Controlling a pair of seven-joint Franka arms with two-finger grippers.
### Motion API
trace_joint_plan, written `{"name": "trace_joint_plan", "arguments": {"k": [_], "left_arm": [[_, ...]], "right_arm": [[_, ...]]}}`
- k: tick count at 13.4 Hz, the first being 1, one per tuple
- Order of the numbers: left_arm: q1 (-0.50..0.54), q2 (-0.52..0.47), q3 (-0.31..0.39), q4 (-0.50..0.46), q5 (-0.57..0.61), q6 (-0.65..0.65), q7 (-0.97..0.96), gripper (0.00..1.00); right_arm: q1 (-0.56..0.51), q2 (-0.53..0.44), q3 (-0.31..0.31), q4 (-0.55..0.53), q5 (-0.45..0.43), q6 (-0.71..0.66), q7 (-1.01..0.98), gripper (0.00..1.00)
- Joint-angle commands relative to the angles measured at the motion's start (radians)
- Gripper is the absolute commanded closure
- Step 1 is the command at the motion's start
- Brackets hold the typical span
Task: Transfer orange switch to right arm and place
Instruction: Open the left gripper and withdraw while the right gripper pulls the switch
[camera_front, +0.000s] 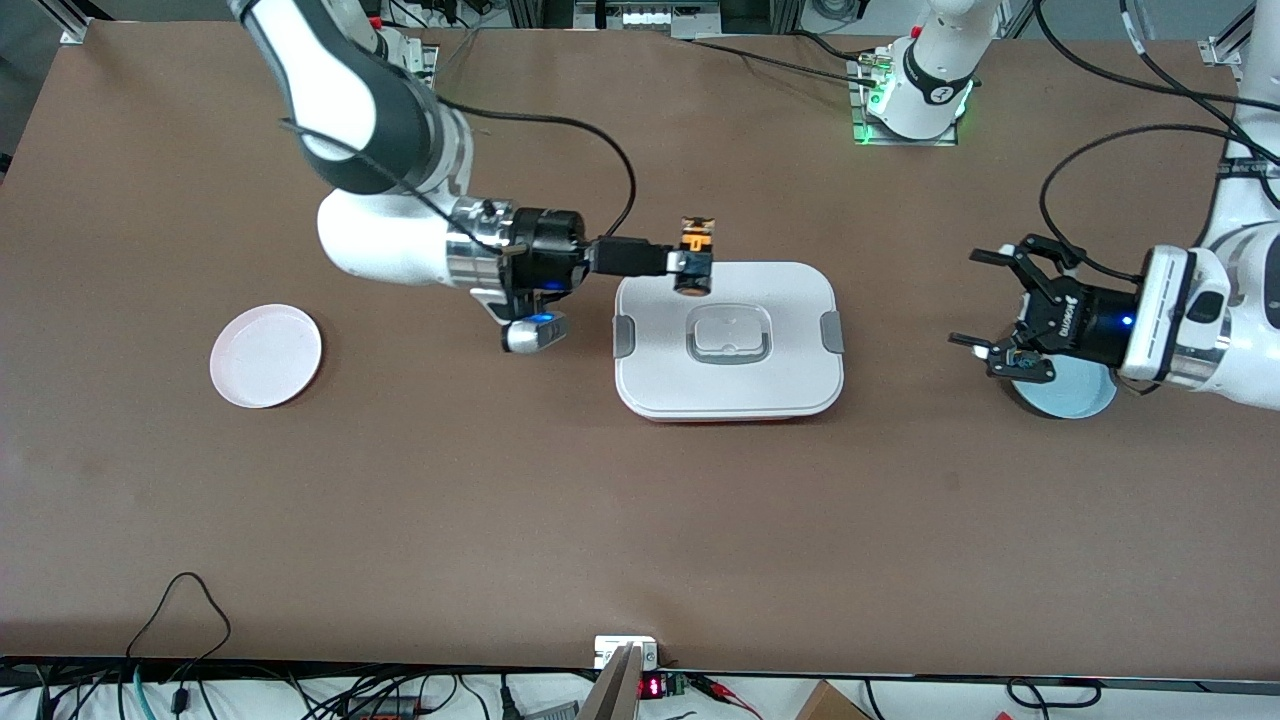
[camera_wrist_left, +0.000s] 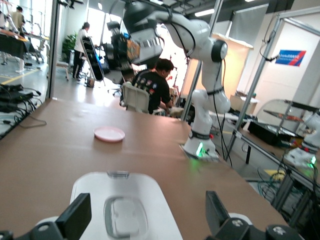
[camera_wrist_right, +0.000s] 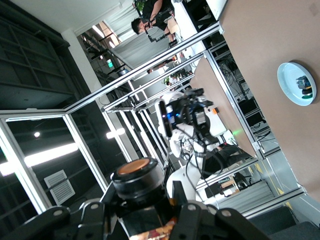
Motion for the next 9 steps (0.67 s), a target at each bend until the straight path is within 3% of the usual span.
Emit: {"name": "trace_joint_plan", "arguments": {"k": [1, 3, 4, 6, 9], "left_arm": [[-0.001, 0.107, -0.008, 0.208, 0.166, -0.088, 0.008, 0.00], [0.011, 0.113, 0.021, 0.266, 0.268, -0.107, 0.005, 0.00], [0.028, 0.113, 0.044, 0.276, 0.288, -0.095, 0.002, 0.00], [0.097, 0.130, 0.089, 0.309, 0.218, -0.049, 0.000, 0.00], [0.123, 0.112, 0.152, 0.321, 0.339, -0.044, 0.000, 0.00]], "right_arm": [[-0.098, -0.046, 0.005, -0.099, -0.076, -0.153, -0.082, 1.00], [-0.173, -0.046, 0.004, -0.121, -0.191, -0.279, -0.098, 1.00], [-0.210, -0.046, 0.004, -0.123, -0.258, -0.335, -0.098, 1.00], [-0.273, -0.047, 0.004, -0.126, -0.378, -0.426, -0.096, 1.00], [-0.348, -0.073, 0.004, -0.152, -0.567, -0.547, -0.113, 1.00]]}}
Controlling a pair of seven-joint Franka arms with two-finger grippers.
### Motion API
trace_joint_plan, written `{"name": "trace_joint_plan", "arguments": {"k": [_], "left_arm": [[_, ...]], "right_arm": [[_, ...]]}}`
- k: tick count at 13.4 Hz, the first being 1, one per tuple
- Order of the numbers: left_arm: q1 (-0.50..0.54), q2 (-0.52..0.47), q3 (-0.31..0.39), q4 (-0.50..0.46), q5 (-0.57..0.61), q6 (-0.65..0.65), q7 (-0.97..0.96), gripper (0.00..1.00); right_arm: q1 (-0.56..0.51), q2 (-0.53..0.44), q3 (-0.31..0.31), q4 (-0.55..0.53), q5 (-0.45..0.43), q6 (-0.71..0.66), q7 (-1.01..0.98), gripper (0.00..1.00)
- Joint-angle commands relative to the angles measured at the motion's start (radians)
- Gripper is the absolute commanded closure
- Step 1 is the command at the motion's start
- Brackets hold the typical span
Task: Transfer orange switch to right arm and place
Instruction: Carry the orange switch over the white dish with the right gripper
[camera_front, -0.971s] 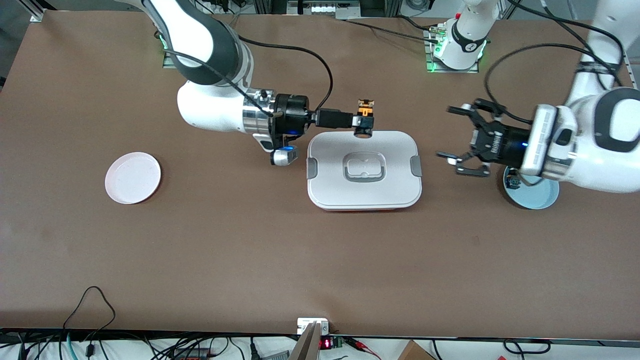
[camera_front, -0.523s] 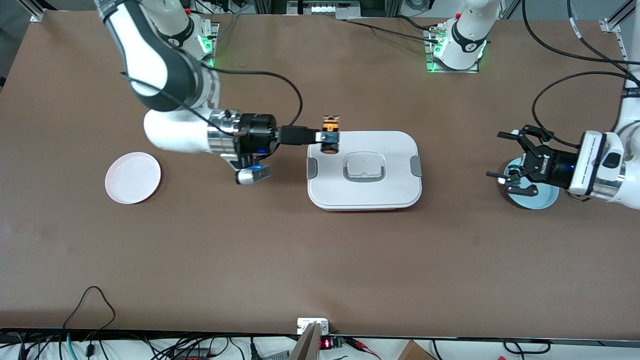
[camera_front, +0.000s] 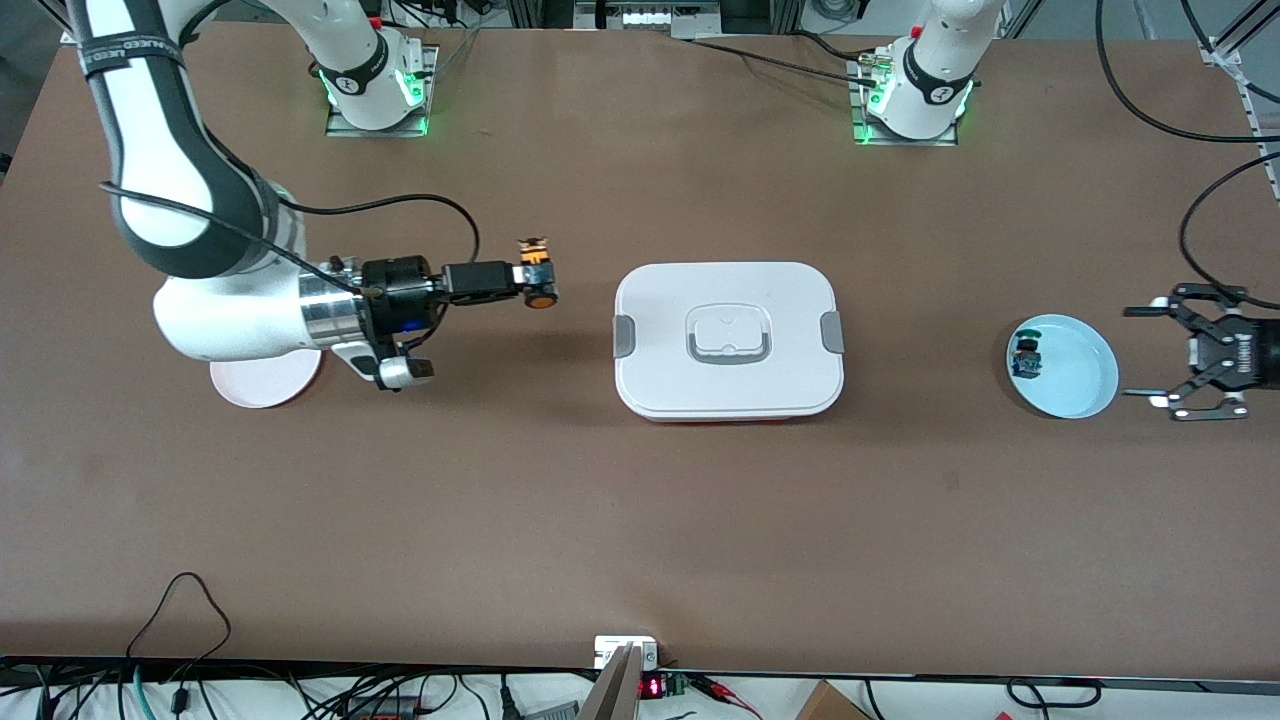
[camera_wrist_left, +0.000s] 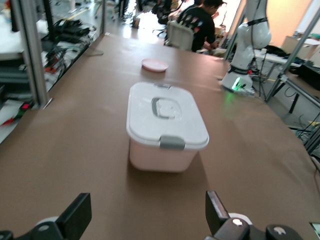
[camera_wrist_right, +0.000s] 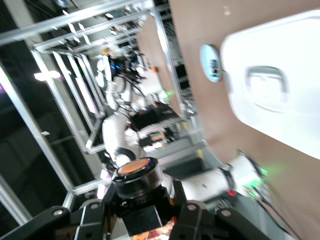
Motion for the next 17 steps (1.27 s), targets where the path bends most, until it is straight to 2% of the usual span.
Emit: {"name": "trace_joint_plan", "arguments": {"k": [1, 3, 5, 9, 10, 11, 14, 17], "left_arm": [[0.003, 0.010, 0.031, 0.068, 0.097, 0.006, -0.013, 0.00], [-0.029, 0.010, 0.073, 0.147, 0.175, 0.040, -0.080, 0.00], [-0.080, 0.009, 0.071, 0.238, 0.301, 0.061, -0.204, 0.00], [-0.135, -0.046, 0.070, 0.258, 0.407, 0.086, -0.410, 0.00], [-0.152, -0.066, 0.070, 0.258, 0.436, 0.084, -0.427, 0.00], [-0.173, -0.091, 0.073, 0.247, 0.452, 0.092, -0.449, 0.00], [-0.357, -0.238, 0.194, 0.159, 0.478, 0.103, -0.634, 0.00], [-0.617, -0.458, 0.402, -0.100, 0.504, 0.168, -0.865, 0.00]], "right_arm": [[-0.070, -0.051, 0.013, -0.061, -0.149, -0.082, -0.042, 1.00], [-0.111, -0.060, 0.013, -0.102, -0.333, -0.117, -0.134, 1.00], [-0.149, -0.078, 0.013, -0.151, -0.509, -0.143, -0.235, 1.00], [-0.177, -0.089, 0.013, -0.167, -0.770, -0.169, -0.357, 1.00], [-0.177, -0.089, 0.013, -0.167, -0.862, -0.159, -0.407, 1.00], [-0.186, -0.089, 0.013, -0.167, -0.950, -0.143, -0.452, 1.00], [-0.212, -0.087, 0.013, -0.167, -1.148, -0.091, -0.562, 1.00], [-0.225, -0.086, 0.013, -0.196, -1.350, 0.007, -0.679, 0.99]]}}
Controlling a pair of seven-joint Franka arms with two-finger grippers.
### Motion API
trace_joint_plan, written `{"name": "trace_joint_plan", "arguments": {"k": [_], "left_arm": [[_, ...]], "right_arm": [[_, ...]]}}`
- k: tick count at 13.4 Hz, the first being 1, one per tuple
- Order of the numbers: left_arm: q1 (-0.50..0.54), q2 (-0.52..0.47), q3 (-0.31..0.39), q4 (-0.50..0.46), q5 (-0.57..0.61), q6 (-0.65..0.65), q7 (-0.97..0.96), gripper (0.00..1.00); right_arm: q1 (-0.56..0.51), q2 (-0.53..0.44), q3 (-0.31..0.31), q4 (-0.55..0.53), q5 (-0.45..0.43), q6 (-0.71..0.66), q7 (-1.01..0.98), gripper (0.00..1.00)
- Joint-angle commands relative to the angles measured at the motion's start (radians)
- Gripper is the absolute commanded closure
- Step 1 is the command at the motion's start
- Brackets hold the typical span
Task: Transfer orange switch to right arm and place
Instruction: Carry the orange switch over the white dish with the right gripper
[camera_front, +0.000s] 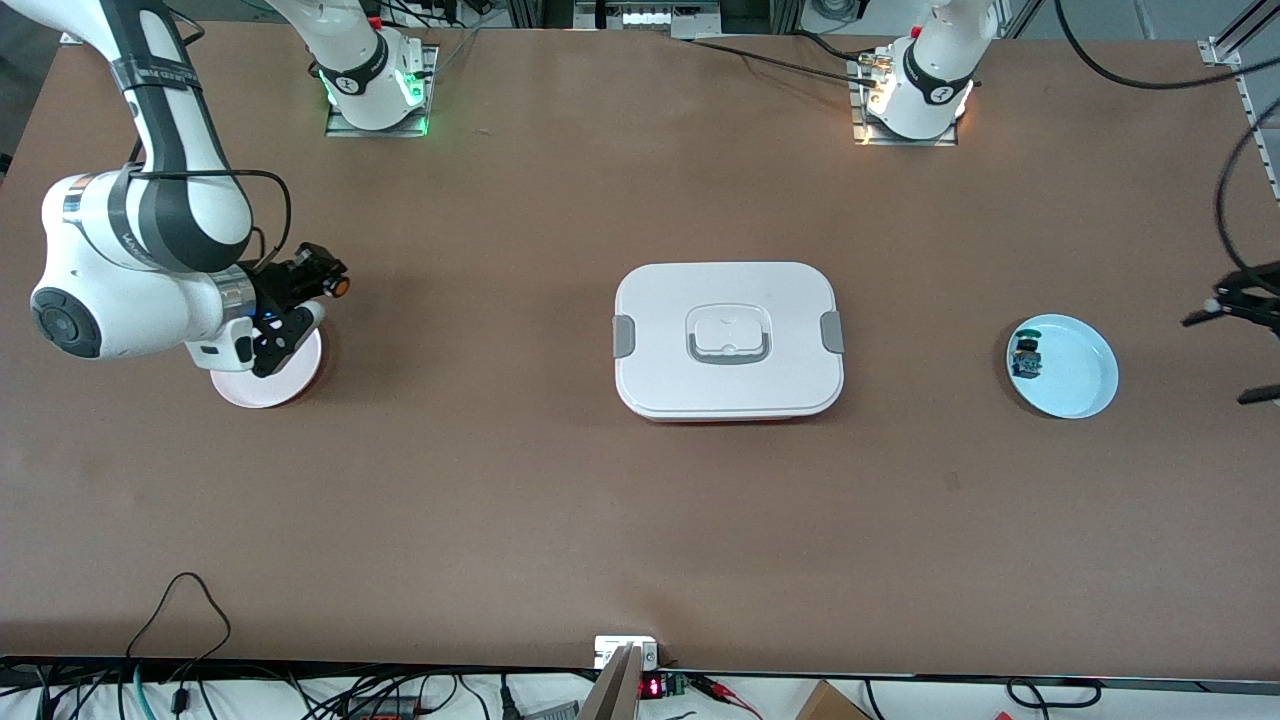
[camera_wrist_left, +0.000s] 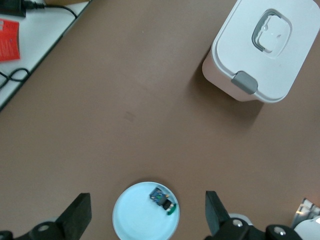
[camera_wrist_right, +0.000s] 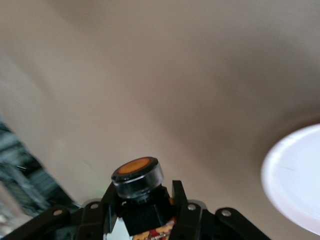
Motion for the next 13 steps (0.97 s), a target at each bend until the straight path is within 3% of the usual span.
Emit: {"name": "trace_joint_plan", "arguments": {"k": [1, 3, 5, 8, 11, 13], "left_arm": [[-0.183, -0.254, 0.165, -0.324, 0.032, 0.116, -0.157, 0.00], [-0.210, -0.350, 0.171, -0.455, 0.048, 0.176, -0.249, 0.00], [-0.323, -0.362, 0.284, -0.477, 0.046, 0.174, -0.381, 0.00], [-0.348, -0.362, 0.300, -0.484, 0.049, 0.181, -0.659, 0.00], [-0.349, -0.365, 0.297, -0.530, 0.081, 0.197, -0.746, 0.00], [-0.349, -0.408, 0.296, -0.633, 0.095, 0.278, -0.781, 0.00]], "right_arm": [[-0.045, -0.019, 0.013, -0.065, -0.101, 0.102, -0.129, 0.99], [-0.072, -0.011, 0.013, -0.100, -0.163, 0.194, -0.217, 0.99], [-0.076, -0.011, 0.013, -0.134, -0.271, 0.289, -0.295, 0.99], [-0.113, -0.011, 0.013, -0.197, -0.386, 0.488, -0.398, 0.99], [-0.156, 0.009, 0.013, -0.252, -0.397, 0.622, -0.478, 0.99], [-0.177, 0.023, 0.013, -0.307, -0.397, 0.729, -0.503, 0.98]]}}
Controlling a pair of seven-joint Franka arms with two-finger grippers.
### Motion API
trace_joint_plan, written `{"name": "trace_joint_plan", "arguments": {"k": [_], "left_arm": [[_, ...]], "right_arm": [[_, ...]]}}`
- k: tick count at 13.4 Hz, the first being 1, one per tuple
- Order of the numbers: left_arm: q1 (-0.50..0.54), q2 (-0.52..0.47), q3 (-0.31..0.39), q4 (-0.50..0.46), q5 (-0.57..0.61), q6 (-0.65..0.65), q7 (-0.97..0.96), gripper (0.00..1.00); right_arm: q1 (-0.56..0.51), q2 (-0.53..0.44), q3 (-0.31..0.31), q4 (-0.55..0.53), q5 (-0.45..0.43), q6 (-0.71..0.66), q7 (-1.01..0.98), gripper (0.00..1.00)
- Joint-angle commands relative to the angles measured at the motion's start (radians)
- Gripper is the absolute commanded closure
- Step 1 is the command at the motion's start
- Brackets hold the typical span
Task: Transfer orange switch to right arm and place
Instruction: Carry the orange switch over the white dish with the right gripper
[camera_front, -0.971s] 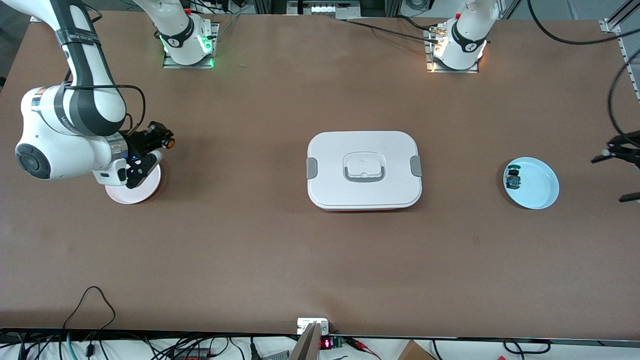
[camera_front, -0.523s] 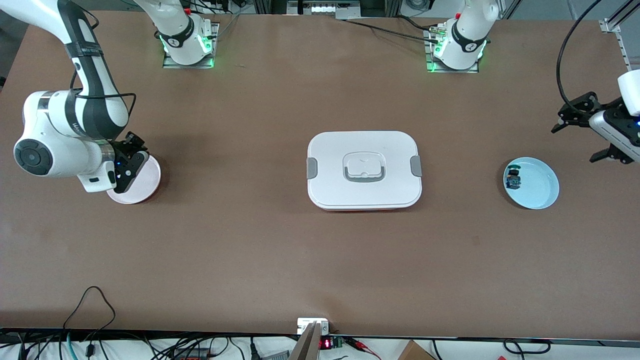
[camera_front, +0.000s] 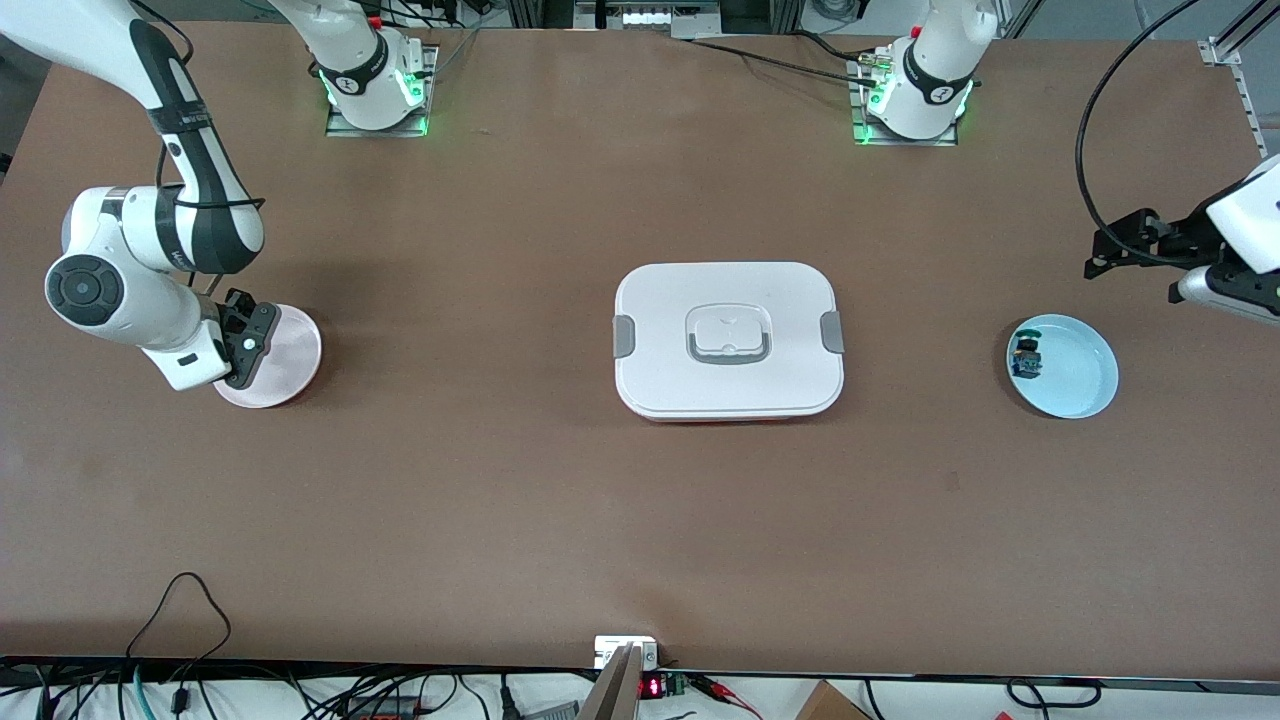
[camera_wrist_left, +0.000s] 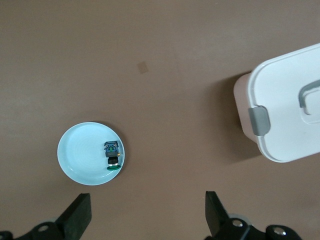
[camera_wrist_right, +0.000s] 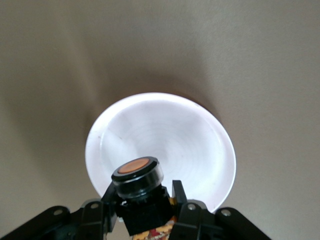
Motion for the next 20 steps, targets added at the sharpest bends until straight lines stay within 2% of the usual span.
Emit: {"name": "trace_joint_plan", "arguments": {"k": [1, 5, 10, 13, 16, 17, 18, 19, 20], "left_arm": [[-0.019, -0.084, 0.008, -0.148, 0.035, 0.093, -0.078, 0.00], [-0.019, -0.092, -0.068, -0.142, 0.088, 0.058, -0.191, 0.00], [-0.009, -0.089, -0.070, -0.128, 0.095, 0.041, -0.190, 0.00], [-0.005, -0.081, -0.062, -0.073, 0.084, 0.009, -0.179, 0.00], [-0.008, -0.063, -0.070, -0.051, 0.081, -0.011, -0.178, 0.00], [-0.008, -0.062, -0.070, -0.051, 0.081, -0.011, -0.182, 0.00], [-0.008, -0.062, -0.070, -0.045, 0.081, -0.013, -0.181, 0.00], [-0.006, -0.062, -0.070, -0.044, 0.081, -0.013, -0.179, 0.00], [-0.005, -0.062, -0.067, -0.042, 0.081, -0.013, -0.178, 0.00]], "right_arm": [[-0.040, 0.000, 0.014, -0.086, -0.019, 0.151, -0.066, 0.98], [-0.069, 0.033, 0.014, -0.113, -0.020, 0.247, -0.102, 0.98], [-0.092, 0.046, 0.012, -0.159, -0.046, 0.340, -0.122, 0.98], [-0.100, 0.047, 0.014, -0.189, -0.049, 0.350, -0.122, 0.98], [-0.112, 0.050, 0.014, -0.191, -0.049, 0.350, -0.123, 0.96], [-0.112, 0.049, 0.014, -0.191, -0.051, 0.350, -0.123, 0.92], [-0.111, 0.047, 0.014, -0.189, -0.049, 0.347, -0.102, 0.50], [-0.111, 0.044, 0.014, -0.183, -0.048, 0.347, -0.097, 0.04], [-0.112, 0.039, 0.014, -0.180, -0.040, 0.347, -0.094, 0.00]]}}
